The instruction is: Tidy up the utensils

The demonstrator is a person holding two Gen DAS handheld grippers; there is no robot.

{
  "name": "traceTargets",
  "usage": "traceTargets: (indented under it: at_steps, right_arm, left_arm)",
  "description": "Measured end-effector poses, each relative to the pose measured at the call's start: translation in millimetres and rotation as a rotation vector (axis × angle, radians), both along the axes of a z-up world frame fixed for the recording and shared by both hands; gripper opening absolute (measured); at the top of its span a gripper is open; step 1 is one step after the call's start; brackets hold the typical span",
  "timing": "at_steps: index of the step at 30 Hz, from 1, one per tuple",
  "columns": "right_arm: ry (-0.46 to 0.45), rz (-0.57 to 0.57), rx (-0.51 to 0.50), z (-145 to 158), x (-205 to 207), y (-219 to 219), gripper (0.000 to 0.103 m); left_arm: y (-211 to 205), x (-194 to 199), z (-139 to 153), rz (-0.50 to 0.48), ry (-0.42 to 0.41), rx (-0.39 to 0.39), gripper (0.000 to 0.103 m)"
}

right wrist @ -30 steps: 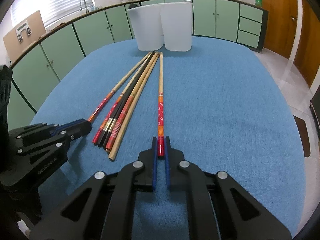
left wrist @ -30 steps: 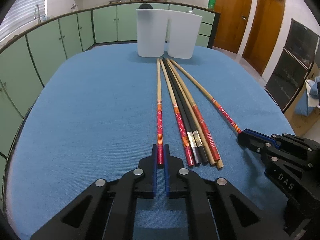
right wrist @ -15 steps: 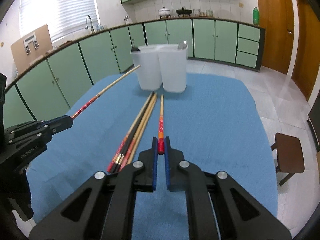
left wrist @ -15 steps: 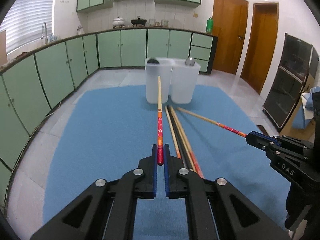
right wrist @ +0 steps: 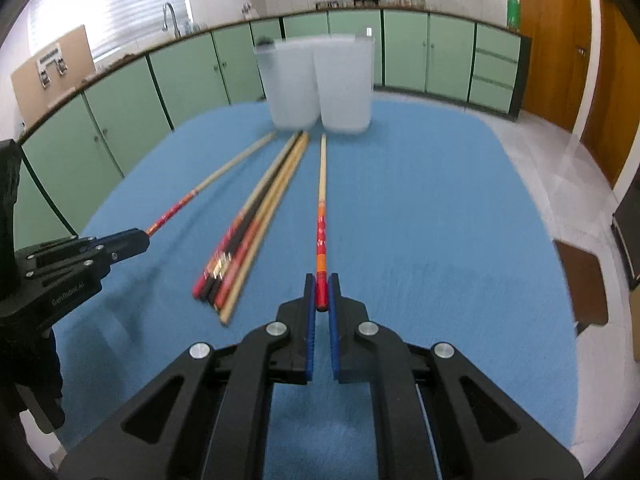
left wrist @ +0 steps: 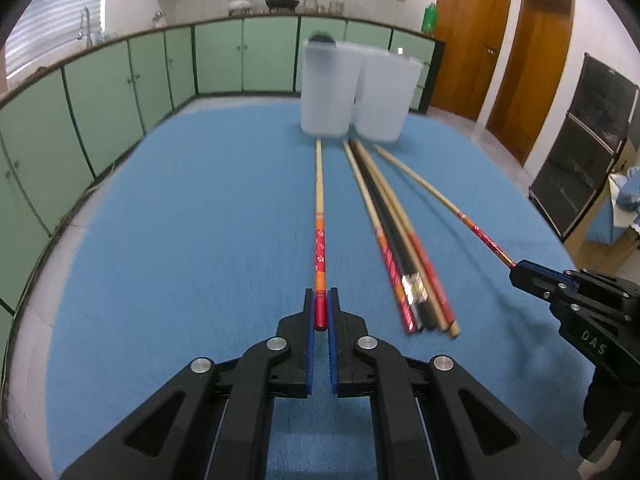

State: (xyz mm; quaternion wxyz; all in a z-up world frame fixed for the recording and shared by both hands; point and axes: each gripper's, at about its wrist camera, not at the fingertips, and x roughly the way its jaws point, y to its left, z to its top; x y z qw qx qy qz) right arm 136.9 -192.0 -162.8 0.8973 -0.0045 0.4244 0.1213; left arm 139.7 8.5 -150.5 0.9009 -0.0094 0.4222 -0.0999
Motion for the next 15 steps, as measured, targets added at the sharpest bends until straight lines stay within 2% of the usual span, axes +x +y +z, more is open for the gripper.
traceTargets:
  at_steps: [1,3,5,15]
  right_arm:
    - [0.007,0.001,-0.004,-3,0,2,0.005]
    - [0.019,0.002,-0.012,-9,0,5,0.005]
    - [0.025,0.001,-0.013,-10,1,4,0.005]
    - [0.029,-0.003,0.001,-11,3,2,0.005]
  left_arm:
    - [1,0,-2,0.004,0.009,0.0,0.007]
    - [2,-3,-8,0.001,0.023,0.005,0.015]
    - [2,-8,-11,-0.006,0.027,0.019,0.017]
    - [2,-18,-13,-0.015,0.018,0.034,0.017]
